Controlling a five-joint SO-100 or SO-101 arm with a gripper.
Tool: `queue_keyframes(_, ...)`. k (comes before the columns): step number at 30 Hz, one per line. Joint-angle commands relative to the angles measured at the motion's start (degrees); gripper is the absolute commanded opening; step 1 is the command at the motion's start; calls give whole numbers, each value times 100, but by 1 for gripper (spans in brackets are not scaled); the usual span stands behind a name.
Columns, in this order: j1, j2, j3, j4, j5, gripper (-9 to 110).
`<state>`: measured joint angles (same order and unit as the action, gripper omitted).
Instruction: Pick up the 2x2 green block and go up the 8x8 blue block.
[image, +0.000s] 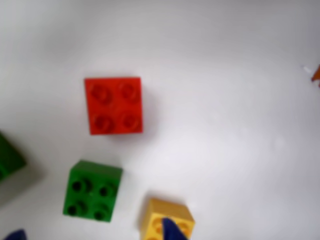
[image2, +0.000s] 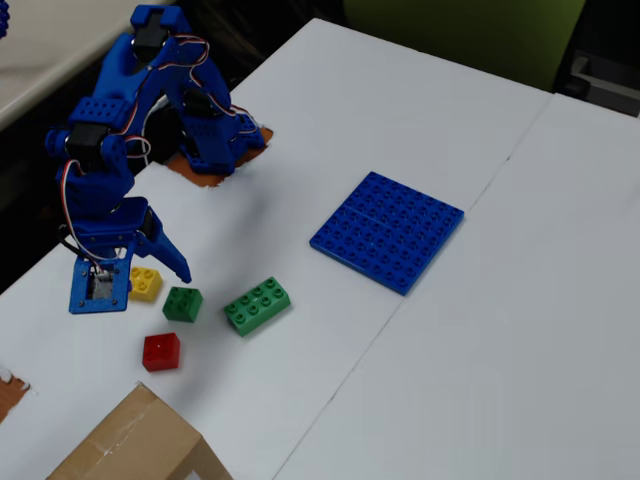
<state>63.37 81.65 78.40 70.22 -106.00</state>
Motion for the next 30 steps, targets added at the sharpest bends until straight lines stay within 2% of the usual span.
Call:
queue_keyframes(1,70,-141,-404,-229,114,34)
queue_keyframes(7,-114,-633,-466,-624,185,29)
queue_keyframes(14,-448,-756,-158,-527,510,28)
queue_keyframes(22,-510,-299,721,-765,272,28)
queue_keyframes(30,-448,-88,940,-773,176,25)
